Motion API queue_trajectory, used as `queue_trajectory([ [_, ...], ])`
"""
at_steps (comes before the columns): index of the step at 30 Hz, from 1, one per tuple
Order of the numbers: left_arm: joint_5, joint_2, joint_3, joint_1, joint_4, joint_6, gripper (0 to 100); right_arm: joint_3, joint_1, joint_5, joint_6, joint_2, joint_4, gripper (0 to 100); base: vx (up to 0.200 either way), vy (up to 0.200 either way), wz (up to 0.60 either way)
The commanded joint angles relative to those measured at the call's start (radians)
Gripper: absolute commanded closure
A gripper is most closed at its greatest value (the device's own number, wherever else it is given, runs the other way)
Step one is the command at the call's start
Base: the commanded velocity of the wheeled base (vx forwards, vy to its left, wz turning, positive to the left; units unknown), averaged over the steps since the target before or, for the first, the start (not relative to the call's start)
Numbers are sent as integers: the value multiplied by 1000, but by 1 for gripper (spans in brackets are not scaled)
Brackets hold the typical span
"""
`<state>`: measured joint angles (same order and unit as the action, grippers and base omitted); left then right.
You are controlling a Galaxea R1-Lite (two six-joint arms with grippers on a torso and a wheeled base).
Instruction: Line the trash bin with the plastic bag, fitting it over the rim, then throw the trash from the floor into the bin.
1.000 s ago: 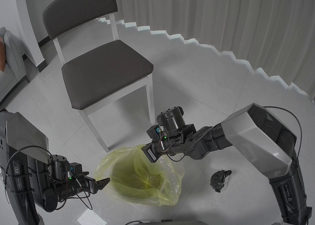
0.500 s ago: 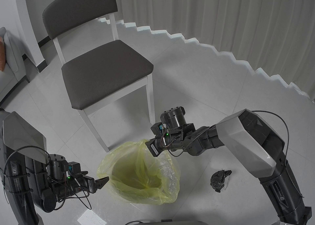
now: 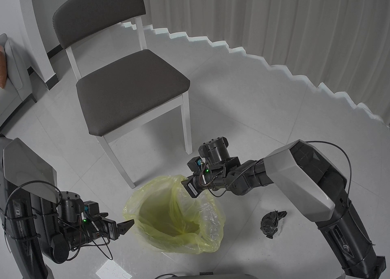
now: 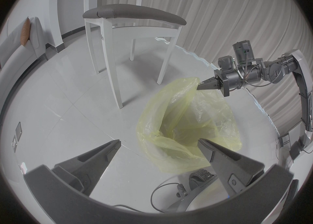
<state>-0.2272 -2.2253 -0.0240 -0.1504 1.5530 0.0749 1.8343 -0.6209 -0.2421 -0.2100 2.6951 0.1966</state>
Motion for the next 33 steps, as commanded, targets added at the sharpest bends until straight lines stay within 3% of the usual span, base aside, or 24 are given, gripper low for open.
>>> queue_trajectory([
  [1,0,-8,-4,0,18,0,0,11,10,0,6,8,4,0,0,0,0],
  [7,0,-10,-2,0,18,0,0,7,10,1,18,-28,9,0,0,0,0],
  [11,2,-22,-4,3,18,0,0,-16,12,21,77,-84,1,0,0,0,0],
  [24,6,-86,-40,52,18,2,0,-510,50,55,98,-316,3,0,0,0,0],
  [33,6,-108,-68,52,18,2,0,-598,46,86,103,-314,9,0,0,0,0],
])
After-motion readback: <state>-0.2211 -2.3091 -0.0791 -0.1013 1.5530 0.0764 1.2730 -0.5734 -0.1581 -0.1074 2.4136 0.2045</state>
